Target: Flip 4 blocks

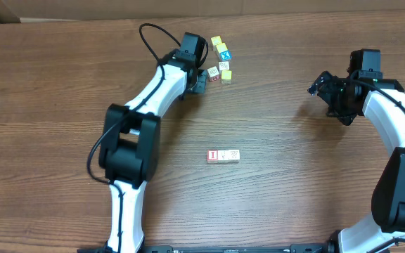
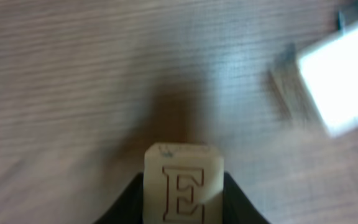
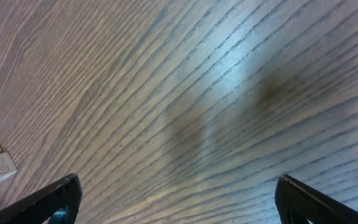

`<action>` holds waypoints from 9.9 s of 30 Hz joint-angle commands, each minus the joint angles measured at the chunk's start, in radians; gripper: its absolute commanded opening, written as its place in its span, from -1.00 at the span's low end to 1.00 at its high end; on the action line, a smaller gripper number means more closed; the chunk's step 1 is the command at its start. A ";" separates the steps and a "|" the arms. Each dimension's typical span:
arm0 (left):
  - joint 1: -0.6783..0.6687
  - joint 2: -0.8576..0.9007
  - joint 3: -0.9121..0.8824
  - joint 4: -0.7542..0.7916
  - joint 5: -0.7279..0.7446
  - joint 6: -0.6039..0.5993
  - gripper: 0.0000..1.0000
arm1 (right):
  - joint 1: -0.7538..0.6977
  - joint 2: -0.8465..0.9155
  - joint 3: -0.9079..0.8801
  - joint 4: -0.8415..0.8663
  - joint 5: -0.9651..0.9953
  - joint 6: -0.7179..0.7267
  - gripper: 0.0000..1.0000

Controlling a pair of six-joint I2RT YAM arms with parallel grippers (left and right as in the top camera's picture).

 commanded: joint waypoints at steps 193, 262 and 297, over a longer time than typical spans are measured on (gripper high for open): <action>-0.103 -0.269 -0.361 -0.282 0.228 -0.259 -0.92 | 0.002 0.002 0.018 0.005 -0.005 -0.004 1.00; -0.159 -0.269 -0.404 -0.313 0.245 -0.245 -0.92 | 0.002 0.002 0.018 0.005 -0.005 -0.004 1.00; 0.020 -0.392 -0.296 -0.581 0.327 -0.172 -0.91 | 0.002 0.002 0.018 0.004 -0.005 -0.004 1.00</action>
